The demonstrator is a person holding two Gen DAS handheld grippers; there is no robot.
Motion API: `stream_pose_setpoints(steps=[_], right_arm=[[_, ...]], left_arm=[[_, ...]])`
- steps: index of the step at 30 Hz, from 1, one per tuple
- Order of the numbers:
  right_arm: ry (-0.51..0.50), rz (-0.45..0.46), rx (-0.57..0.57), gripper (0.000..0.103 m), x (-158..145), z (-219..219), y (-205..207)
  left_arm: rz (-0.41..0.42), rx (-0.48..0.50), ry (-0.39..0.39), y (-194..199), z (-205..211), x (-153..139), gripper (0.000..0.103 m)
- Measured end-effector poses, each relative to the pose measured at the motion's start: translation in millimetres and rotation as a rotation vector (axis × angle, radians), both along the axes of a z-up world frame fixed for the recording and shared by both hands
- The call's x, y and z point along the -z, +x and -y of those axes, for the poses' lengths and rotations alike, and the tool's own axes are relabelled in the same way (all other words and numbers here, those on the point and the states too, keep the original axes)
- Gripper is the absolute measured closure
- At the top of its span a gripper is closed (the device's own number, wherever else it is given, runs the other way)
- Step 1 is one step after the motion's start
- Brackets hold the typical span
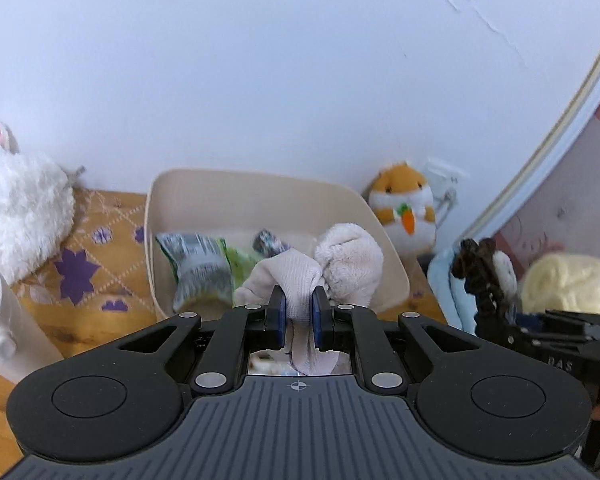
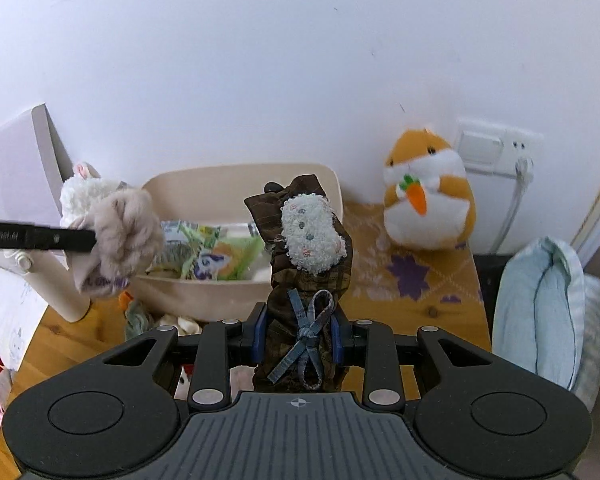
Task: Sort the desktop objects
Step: 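Carry both items to the basket and open both tools to drop them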
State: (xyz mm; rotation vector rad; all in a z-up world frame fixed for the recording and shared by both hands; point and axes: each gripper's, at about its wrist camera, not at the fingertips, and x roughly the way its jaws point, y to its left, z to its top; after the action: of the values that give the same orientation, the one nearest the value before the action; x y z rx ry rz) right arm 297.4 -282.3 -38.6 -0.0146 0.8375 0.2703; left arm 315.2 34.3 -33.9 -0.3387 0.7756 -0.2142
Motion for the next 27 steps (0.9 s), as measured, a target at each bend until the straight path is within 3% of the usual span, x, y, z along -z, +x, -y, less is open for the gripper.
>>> stream_pose_setpoints(steps=[12, 27], right_arm=[[-0.020, 0.095, -0.044, 0.075, -12.5, -42.2, 49.4], [-0.020, 0.037, -0.035, 0.075, 39.1, -85.8, 109.1]], left_arm=[[-0.023, -0.077, 0.087, 56.1, -0.8, 1.3, 0.091], [-0.129, -0.104, 0.195, 96.6, 12.3, 63.5, 0.089]])
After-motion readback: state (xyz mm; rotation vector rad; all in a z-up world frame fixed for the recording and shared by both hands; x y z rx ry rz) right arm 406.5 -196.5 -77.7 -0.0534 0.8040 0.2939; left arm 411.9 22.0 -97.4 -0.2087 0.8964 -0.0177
